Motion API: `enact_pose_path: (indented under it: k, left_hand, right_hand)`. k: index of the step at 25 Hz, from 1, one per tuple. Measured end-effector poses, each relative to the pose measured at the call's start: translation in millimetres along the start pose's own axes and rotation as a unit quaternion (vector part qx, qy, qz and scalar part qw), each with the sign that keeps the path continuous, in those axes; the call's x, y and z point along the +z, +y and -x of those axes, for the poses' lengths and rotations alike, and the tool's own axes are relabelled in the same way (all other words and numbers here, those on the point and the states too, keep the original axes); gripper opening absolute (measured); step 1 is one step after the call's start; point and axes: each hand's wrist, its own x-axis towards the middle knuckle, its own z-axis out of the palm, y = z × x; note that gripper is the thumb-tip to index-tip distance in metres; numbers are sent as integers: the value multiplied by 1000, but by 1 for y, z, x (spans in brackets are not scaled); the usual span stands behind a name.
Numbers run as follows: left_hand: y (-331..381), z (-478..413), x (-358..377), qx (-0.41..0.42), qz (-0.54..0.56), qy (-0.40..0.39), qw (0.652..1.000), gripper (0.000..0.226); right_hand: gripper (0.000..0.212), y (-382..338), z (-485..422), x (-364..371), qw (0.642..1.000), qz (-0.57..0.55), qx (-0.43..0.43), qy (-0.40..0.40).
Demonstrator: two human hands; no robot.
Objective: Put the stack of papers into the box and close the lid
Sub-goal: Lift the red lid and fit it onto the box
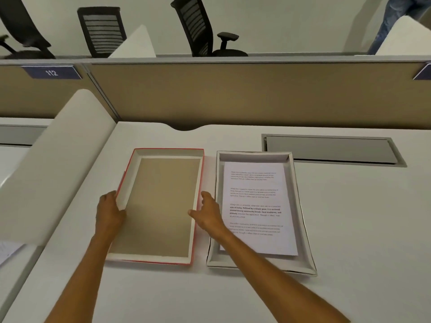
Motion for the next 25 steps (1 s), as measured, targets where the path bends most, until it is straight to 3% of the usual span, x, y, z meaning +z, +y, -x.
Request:
enact_pose_path:
  k: [5, 10, 19, 23, 25]
  left_hand:
    - [-29, -8, 5, -84, -31, -3, 996, 54]
    - [-39, -9, 9, -70, -24, -20, 997, 25]
    - [-9, -4, -65, -66, 66, -71, 993, 32]
    - [25, 24, -97, -44, 131, -34, 990, 42]
    - [45, 40, -104, -20, 139, -2, 990, 47]
  right_hand:
    - [53, 10, 6, 23, 999, 34, 38, 10]
    - [55, 18, 6, 29, 998, 56, 17, 19]
    - [52, 23, 6, 20, 998, 53, -10, 14]
    - [45, 12, 10, 13, 996, 88, -16, 15]
    - [49, -3, 14, 12, 995, 74, -61, 35]
